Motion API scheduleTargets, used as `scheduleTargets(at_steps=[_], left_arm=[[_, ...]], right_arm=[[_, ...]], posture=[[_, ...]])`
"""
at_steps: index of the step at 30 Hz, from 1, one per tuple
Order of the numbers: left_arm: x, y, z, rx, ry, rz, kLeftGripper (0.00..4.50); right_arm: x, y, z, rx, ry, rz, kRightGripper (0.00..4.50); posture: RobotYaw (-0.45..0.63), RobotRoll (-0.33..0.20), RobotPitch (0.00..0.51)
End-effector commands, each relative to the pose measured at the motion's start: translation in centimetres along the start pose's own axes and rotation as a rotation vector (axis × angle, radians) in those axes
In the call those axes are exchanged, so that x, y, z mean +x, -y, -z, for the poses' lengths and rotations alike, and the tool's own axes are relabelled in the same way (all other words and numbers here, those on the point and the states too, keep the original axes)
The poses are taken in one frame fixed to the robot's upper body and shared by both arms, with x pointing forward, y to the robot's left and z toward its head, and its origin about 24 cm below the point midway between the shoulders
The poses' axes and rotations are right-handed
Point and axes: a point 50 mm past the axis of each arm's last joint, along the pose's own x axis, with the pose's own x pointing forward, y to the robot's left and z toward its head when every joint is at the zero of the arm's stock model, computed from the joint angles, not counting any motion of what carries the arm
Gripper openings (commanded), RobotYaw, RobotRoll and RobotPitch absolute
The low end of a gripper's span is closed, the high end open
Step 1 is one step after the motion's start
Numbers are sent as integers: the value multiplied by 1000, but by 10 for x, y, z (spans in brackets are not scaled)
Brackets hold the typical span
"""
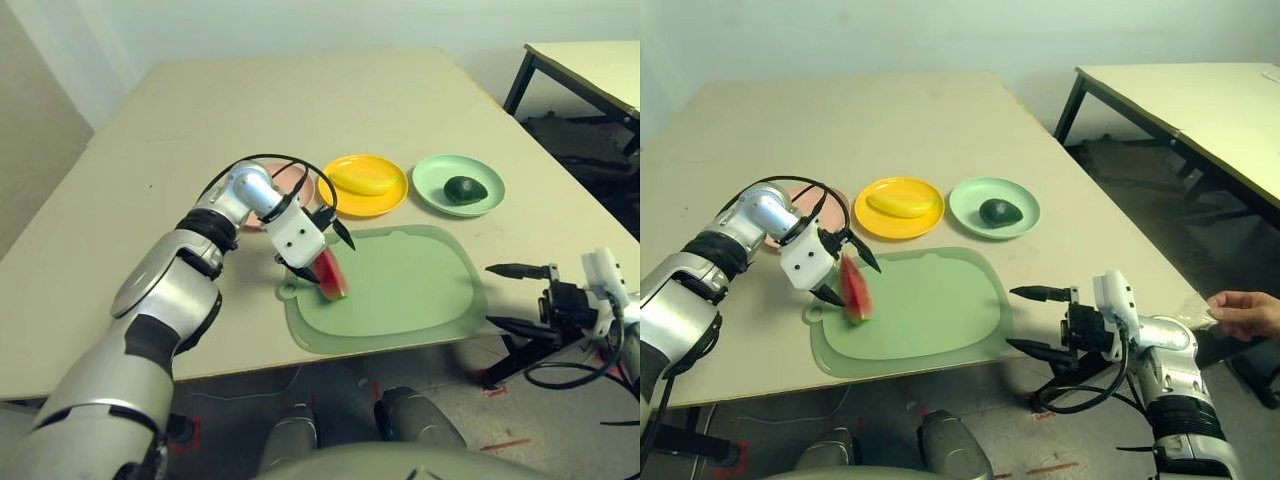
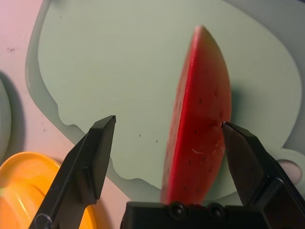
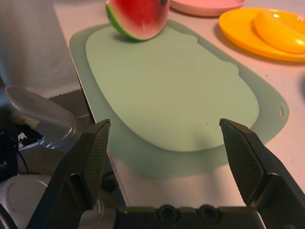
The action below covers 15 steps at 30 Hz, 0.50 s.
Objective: Place the fruits into color-matched plates.
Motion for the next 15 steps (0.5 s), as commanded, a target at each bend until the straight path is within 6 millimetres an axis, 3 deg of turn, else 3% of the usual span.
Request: scheduleTargets(at_steps=[1,13,15], left_arm=[[2,3,2,-19,-11,33,4500],[14,10,4,-59,2,69,4500],[16,11,5,-64,4,78,4107]], right_arm=[[-2,0,-1,-39,-43,-19,4470],[-2,-1,2,-42,-83,-38,4470],[-3,-1,3,-44,-94,-42,4500]], posture=[[-294,0,0],[-293,0,0],[-294,0,0]])
